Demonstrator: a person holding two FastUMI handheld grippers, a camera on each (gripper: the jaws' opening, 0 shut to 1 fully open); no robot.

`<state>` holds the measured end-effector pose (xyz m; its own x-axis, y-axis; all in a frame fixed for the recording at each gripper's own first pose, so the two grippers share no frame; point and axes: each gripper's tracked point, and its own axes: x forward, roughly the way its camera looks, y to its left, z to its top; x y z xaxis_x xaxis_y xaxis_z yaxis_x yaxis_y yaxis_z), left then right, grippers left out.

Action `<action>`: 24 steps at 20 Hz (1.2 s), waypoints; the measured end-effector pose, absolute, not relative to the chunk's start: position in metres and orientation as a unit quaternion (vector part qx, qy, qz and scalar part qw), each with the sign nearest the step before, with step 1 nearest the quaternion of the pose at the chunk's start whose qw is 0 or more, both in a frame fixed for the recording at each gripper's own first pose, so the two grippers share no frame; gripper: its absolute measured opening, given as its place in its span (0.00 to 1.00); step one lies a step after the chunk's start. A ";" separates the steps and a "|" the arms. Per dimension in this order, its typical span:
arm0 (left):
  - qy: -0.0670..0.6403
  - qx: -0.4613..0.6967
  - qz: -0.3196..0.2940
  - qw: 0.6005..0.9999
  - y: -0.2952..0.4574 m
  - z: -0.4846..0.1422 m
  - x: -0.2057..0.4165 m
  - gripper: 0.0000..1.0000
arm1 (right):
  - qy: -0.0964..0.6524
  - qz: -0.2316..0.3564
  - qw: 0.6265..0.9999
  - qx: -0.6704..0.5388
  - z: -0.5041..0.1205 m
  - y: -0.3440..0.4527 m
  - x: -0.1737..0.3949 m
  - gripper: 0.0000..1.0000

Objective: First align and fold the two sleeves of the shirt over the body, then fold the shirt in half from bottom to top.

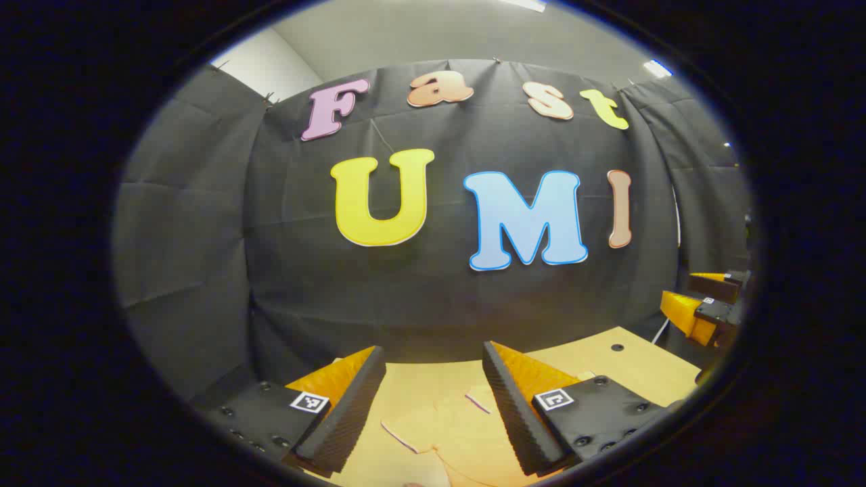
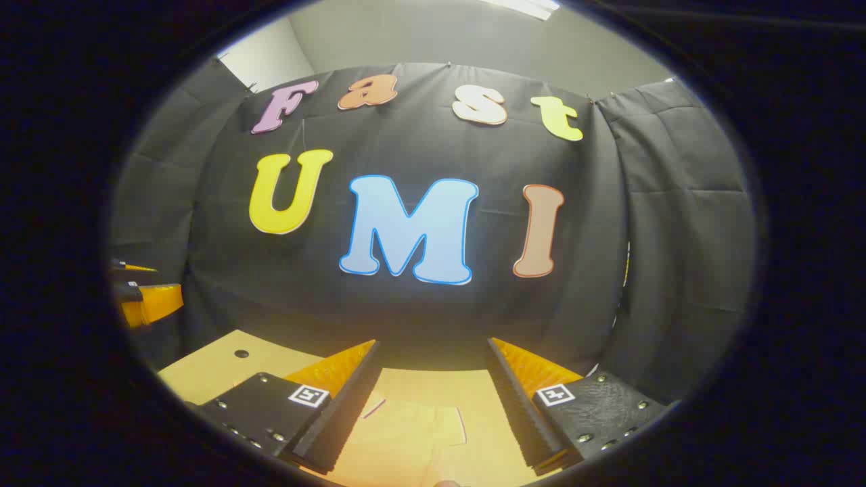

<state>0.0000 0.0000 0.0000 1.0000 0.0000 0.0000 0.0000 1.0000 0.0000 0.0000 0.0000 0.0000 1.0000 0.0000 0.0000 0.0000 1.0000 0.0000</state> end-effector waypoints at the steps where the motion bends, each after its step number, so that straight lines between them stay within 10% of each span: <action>1: 0.002 -0.001 0.000 1.000 -0.002 -0.001 0.001 0.93 | 0.001 0.000 1.000 0.000 -0.001 -0.001 0.003 0.96; 24: 0.020 0.001 0.004 1.000 -0.011 -0.005 -0.001 0.93 | 0.071 0.003 0.997 0.007 -0.066 -0.031 0.076 0.96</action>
